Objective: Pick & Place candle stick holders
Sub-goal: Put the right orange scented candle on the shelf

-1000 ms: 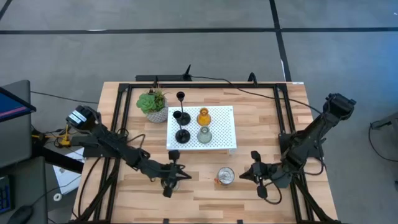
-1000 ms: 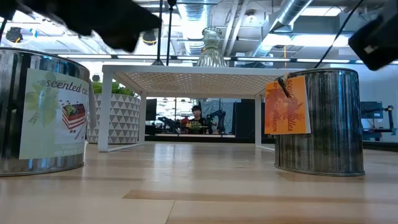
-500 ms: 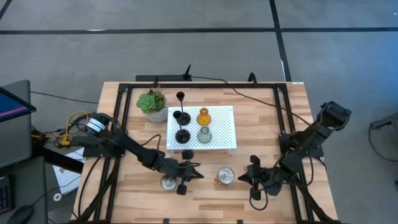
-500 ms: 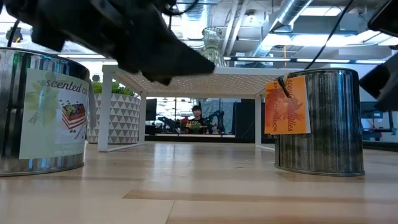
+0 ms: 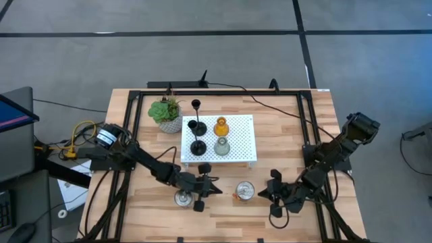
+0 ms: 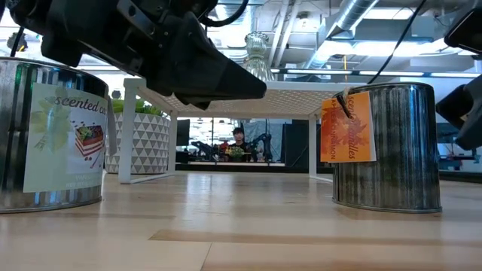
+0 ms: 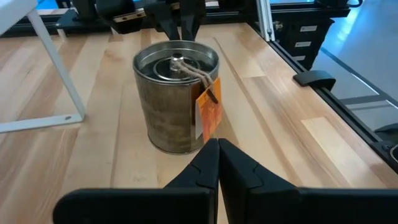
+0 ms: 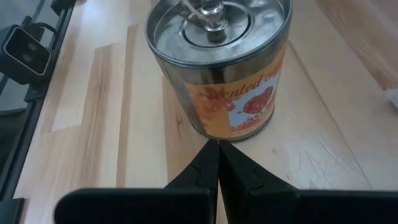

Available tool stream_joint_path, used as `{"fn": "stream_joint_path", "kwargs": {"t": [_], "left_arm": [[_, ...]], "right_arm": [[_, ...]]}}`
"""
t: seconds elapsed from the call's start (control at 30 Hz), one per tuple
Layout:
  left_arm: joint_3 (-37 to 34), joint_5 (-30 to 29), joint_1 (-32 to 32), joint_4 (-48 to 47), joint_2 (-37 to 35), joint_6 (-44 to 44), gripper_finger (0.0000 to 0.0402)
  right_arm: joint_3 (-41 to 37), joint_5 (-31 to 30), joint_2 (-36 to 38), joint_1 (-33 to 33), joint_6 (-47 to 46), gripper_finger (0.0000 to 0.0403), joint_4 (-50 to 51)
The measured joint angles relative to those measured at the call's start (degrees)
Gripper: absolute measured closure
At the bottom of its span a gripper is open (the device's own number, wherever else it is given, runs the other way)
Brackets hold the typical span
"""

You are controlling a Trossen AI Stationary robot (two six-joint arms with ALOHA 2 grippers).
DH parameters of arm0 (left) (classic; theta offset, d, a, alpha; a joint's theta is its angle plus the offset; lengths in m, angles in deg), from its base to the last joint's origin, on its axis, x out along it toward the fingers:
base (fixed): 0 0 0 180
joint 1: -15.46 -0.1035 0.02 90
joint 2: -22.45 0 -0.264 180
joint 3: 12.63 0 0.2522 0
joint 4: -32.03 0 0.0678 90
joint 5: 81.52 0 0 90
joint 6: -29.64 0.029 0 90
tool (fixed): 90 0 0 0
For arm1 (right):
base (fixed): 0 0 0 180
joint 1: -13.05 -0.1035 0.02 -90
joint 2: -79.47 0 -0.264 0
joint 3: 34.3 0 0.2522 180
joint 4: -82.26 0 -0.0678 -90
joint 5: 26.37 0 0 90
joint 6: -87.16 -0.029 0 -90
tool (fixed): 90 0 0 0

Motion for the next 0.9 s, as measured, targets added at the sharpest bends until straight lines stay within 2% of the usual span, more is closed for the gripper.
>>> {"fn": "stream_joint_path", "kwargs": {"t": [0.43,0.53,0.67,0.9], "left_arm": [[0.0,-0.04,-0.26,0.04,0.0,-3.02,0.0396],[0.0,-0.01,-0.24,0.02,0.0,-3.02,0.0396],[0.0,-0.04,-0.24,0.03,0.0,-3.02,0.0396],[-0.02,-0.02,-0.29,0.04,0.0,-3.02,0.0396]], "right_arm": [[0.0,3.05,0.04,3.09,2.3,0.0402,1.55],[0.0,3.58,0.04,3.77,1.89,0.0389,1.59],[0.0,4.73,0.04,3.96,2.67,0.0335,1.55],[0.0,4.68,0.04,4.03,3.62,0.0179,0.91]]}}
